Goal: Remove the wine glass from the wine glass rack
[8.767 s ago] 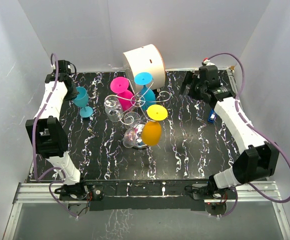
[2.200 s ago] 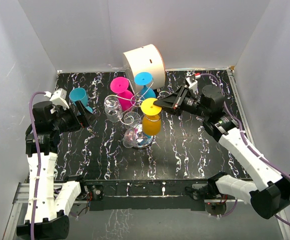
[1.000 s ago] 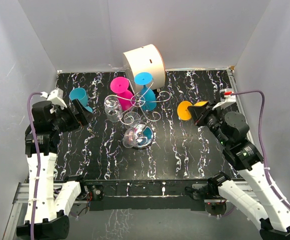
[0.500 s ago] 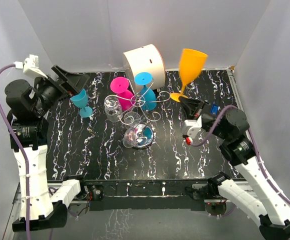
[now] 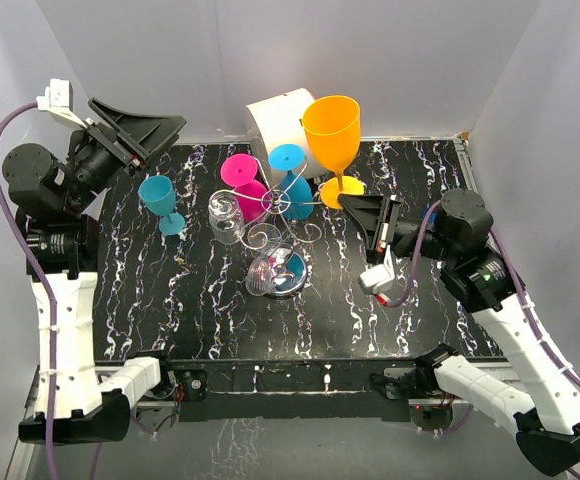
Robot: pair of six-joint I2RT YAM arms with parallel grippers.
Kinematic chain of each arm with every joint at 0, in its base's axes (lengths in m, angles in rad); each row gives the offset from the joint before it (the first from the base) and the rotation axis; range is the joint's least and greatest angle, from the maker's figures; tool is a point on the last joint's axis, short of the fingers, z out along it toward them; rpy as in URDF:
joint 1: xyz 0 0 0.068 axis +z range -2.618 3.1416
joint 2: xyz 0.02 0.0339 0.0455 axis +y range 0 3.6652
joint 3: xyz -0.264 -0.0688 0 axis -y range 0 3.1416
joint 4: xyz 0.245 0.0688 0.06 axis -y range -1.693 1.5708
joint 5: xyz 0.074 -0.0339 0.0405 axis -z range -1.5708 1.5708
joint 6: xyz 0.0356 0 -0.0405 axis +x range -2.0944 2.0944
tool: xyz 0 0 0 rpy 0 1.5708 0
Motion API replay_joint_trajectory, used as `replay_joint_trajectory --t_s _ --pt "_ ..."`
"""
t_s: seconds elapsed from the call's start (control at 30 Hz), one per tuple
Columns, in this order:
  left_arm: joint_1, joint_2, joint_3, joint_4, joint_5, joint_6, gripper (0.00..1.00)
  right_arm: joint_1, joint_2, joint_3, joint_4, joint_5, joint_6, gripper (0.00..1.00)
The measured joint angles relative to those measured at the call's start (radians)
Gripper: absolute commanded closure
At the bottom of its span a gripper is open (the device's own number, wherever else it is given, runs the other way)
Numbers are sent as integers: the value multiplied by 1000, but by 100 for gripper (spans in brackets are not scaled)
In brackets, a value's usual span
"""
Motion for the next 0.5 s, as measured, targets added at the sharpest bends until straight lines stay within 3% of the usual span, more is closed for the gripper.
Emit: replay_joint_trajectory --t_s 0.33,0.5 --pt "-99 72 164 -143 -33 59 14 0 -5 0 -152 376 -233 100" --pt "-238 220 345 -267 -116 150 17 0 -40 -14 -188 486 -263 100"
